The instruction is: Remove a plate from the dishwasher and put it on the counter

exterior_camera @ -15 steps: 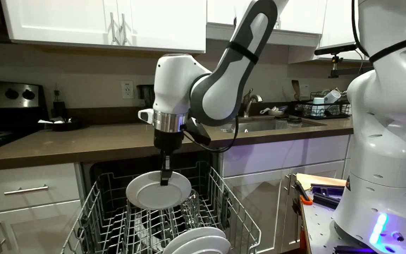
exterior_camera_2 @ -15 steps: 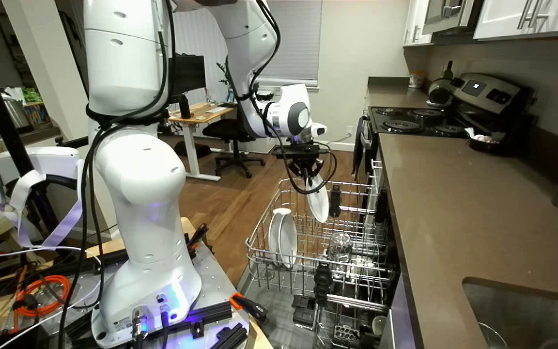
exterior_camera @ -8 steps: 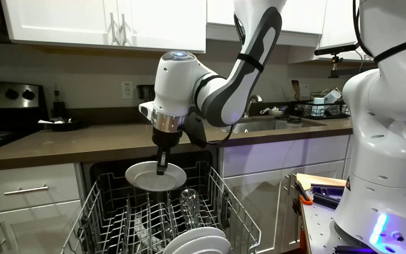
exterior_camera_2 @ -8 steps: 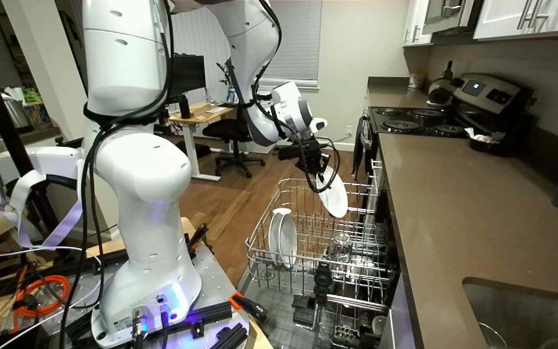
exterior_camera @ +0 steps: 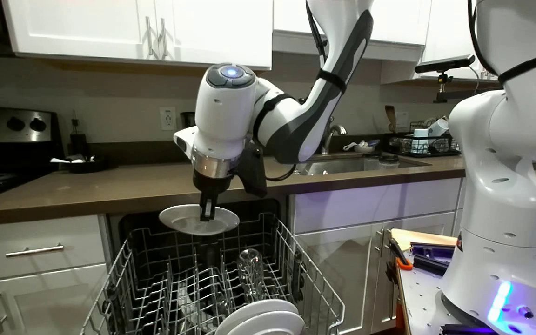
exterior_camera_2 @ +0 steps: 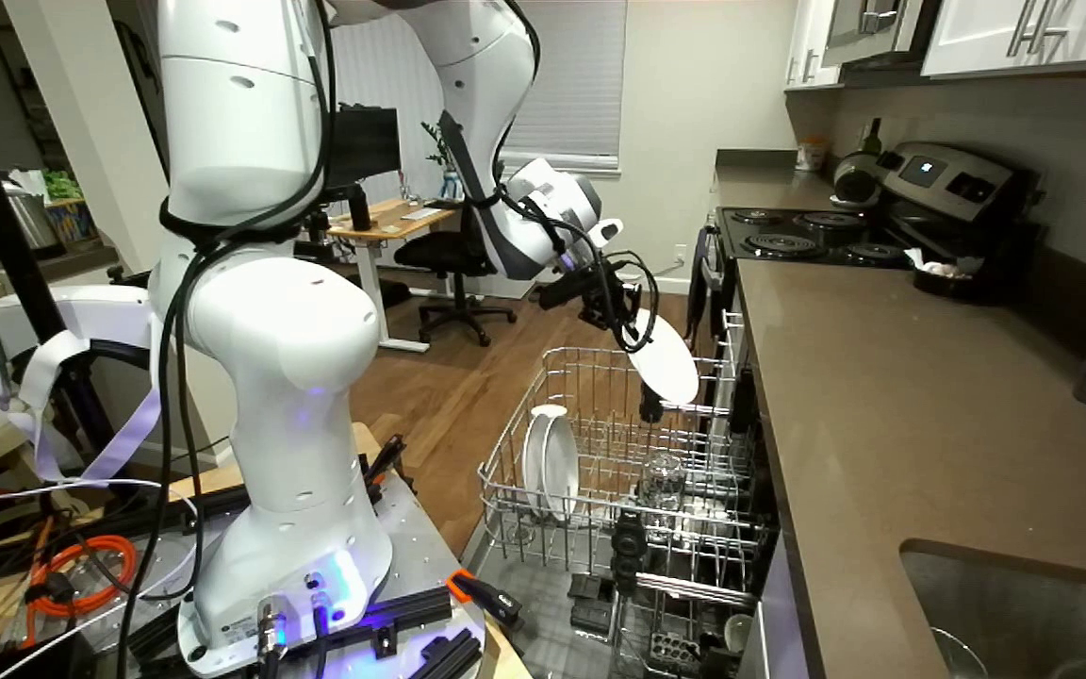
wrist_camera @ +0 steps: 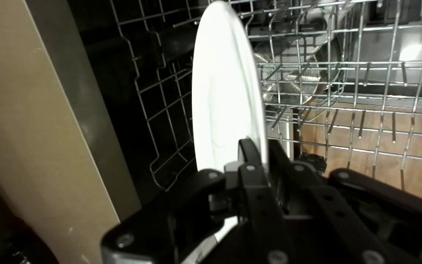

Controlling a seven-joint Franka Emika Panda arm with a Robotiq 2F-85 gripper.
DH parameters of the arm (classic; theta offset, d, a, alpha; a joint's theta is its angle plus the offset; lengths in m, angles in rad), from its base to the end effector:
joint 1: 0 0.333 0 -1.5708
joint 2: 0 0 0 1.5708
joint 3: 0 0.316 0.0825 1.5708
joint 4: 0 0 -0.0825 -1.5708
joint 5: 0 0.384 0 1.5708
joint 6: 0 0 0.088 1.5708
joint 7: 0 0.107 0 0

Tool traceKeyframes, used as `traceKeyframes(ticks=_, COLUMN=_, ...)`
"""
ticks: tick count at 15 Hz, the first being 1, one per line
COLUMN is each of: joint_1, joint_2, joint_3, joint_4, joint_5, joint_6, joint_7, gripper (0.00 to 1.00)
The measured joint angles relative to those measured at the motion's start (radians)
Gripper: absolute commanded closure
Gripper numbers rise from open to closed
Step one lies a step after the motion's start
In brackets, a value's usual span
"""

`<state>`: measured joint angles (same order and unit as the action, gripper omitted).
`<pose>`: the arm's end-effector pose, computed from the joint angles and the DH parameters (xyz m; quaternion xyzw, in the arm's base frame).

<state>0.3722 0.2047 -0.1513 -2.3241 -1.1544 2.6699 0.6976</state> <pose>0.5027 0.1400 0.2556 0.9180 0.2598 0.1785 0.2406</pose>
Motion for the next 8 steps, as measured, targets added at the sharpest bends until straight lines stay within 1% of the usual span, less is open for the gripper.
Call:
traceKeyframes(ticks=4, joint_1=0.033, joint_2=0.0, joint_3=0.0, joint_4=0.018, joint_5=-0.083, joint_6=-0.107, joint_7=0.075, gripper=0.92)
traceKeyframes(ticks=8, joint_1=-0.027, joint_2=0.0, joint_3=0.105, joint_4=0.029, joint_5=-0.147, joint_6=-0.224, joint_7=0.13, gripper=0.92)
